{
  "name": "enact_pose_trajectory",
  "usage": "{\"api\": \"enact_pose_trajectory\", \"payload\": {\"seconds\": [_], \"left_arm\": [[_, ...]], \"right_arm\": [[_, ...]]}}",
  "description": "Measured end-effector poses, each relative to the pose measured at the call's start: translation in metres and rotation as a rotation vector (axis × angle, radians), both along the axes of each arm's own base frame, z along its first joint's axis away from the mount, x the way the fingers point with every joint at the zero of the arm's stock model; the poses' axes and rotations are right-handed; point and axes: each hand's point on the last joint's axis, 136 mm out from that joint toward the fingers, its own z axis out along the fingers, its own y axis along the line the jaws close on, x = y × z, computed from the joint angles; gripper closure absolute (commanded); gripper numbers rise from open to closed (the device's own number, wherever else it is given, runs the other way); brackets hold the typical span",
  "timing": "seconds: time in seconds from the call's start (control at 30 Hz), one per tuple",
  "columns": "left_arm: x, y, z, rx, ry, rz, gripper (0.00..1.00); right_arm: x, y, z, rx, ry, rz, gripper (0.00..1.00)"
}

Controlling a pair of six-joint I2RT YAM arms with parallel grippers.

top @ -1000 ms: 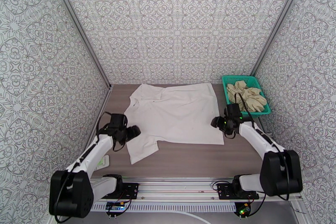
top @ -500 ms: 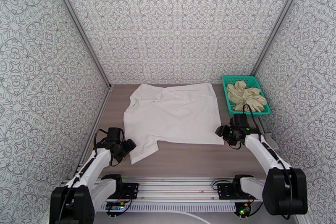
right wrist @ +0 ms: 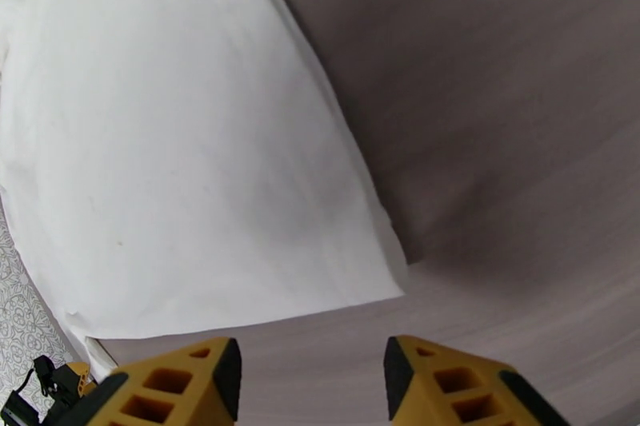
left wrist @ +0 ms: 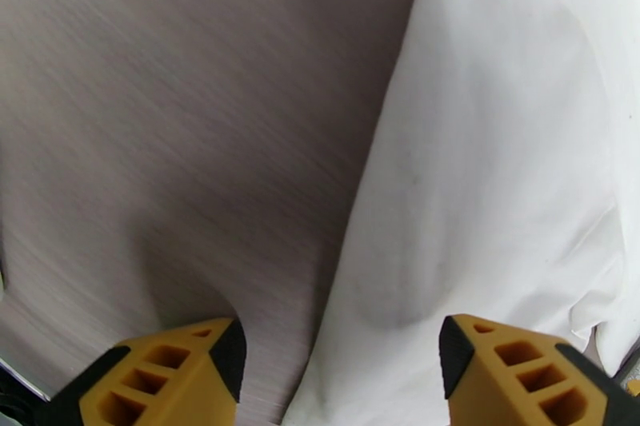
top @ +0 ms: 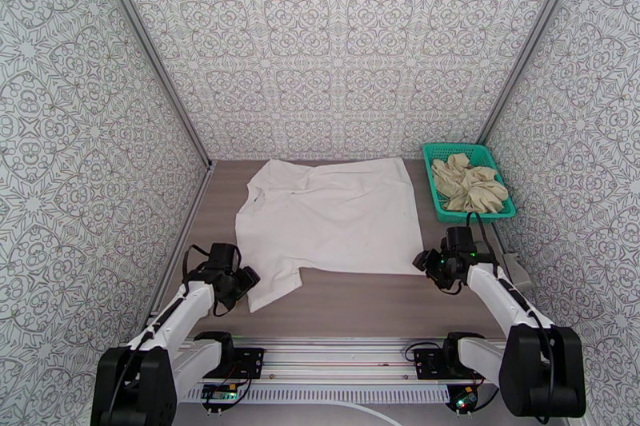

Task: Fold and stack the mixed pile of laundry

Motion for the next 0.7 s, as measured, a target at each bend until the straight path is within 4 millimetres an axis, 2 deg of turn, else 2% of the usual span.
{"api": "enact_pose_trajectory", "payload": {"seconds": [0.13, 0.27, 0.4, 0.47, 0.63, 0.7], "left_arm": [[-0.002, 0.003, -0.003, 0.028, 0.019, 0.018, 0.54], [-0.005, 0.007, -0.005, 0.049, 0.031, 0.031, 0.72], [-0.005, 0.01, -0.006, 0.062, 0.017, 0.033, 0.91], [0.002, 0.005, -0.005, 0.043, -0.022, 0.028, 1.0], [0.038, -0.024, 0.005, -0.084, -0.204, -0.049, 1.0], [0.048, -0.032, 0.014, -0.116, -0.256, -0.068, 1.0]], "right_arm": [[-0.005, 0.0, -0.005, 0.013, 0.032, -0.036, 0.46], [-0.008, 0.001, -0.01, 0.031, 0.043, -0.07, 0.47], [-0.007, 0.005, -0.024, 0.074, 0.079, -0.12, 0.53], [-0.005, 0.004, -0.026, 0.093, 0.092, -0.151, 0.58], [0.003, 0.004, -0.029, 0.107, 0.108, -0.176, 0.79], [0.008, 0.004, -0.03, 0.109, 0.1, -0.178, 0.82]]}}
